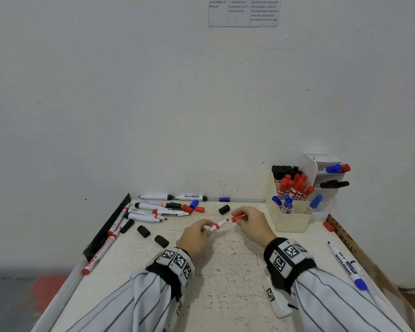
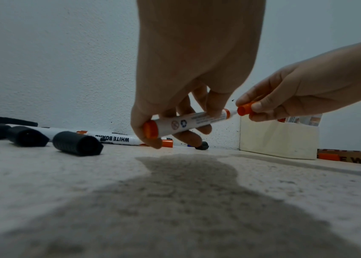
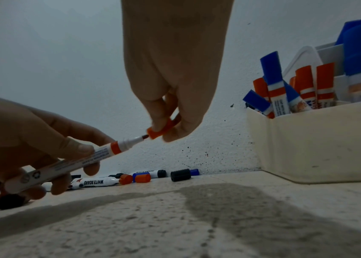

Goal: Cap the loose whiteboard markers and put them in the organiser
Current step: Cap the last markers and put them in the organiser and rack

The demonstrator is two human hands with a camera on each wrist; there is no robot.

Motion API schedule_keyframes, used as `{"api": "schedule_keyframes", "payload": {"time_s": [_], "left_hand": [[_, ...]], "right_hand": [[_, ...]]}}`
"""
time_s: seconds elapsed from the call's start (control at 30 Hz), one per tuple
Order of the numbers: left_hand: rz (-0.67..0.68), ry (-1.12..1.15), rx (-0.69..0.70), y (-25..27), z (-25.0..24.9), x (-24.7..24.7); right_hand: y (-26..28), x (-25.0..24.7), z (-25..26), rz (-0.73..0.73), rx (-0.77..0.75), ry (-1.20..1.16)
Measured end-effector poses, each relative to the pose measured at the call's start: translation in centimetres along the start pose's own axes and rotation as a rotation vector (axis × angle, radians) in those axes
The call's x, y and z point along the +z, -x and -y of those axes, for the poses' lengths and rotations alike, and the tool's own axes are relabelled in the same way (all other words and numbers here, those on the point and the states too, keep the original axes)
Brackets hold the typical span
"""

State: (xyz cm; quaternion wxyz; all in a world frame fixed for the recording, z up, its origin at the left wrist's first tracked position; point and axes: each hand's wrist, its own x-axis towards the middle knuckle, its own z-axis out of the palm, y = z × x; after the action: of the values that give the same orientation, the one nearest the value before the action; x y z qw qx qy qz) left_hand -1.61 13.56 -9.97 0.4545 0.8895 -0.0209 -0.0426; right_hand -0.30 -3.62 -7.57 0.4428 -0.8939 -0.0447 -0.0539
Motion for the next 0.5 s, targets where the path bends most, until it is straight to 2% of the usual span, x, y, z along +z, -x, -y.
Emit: {"api": "schedule_keyframes", "payload": {"time_s": [0.13,0.27,0.37,0.43,0.5], "left_hand": [[0.061,-0.034,0.065,0.1,-0.1,0.0],[0.114,-0.015,0.111,0.8,-0.7,-0.2],[0.048,-0.062,0.18,1.3,-1.0,-0.2],[-0.006,-0.07,0.197,1.7,-1.4,-0.1],[-0.054,-0.175,0.211,2.0,-1.7,-0.2]], "right_hand": [[0.3,0.2,-0.4,0.127,-0.049,0.023],[0.6,0.2,-0.1,0.174,0.06,-0.044],[0.7,0.3,0.3,0.156,0.137,0.031],[0.7,0.4,0.5,0.133,0.187,0.013],[0.7,0.6,0.7,0.148,0.237,-0.015]]}}
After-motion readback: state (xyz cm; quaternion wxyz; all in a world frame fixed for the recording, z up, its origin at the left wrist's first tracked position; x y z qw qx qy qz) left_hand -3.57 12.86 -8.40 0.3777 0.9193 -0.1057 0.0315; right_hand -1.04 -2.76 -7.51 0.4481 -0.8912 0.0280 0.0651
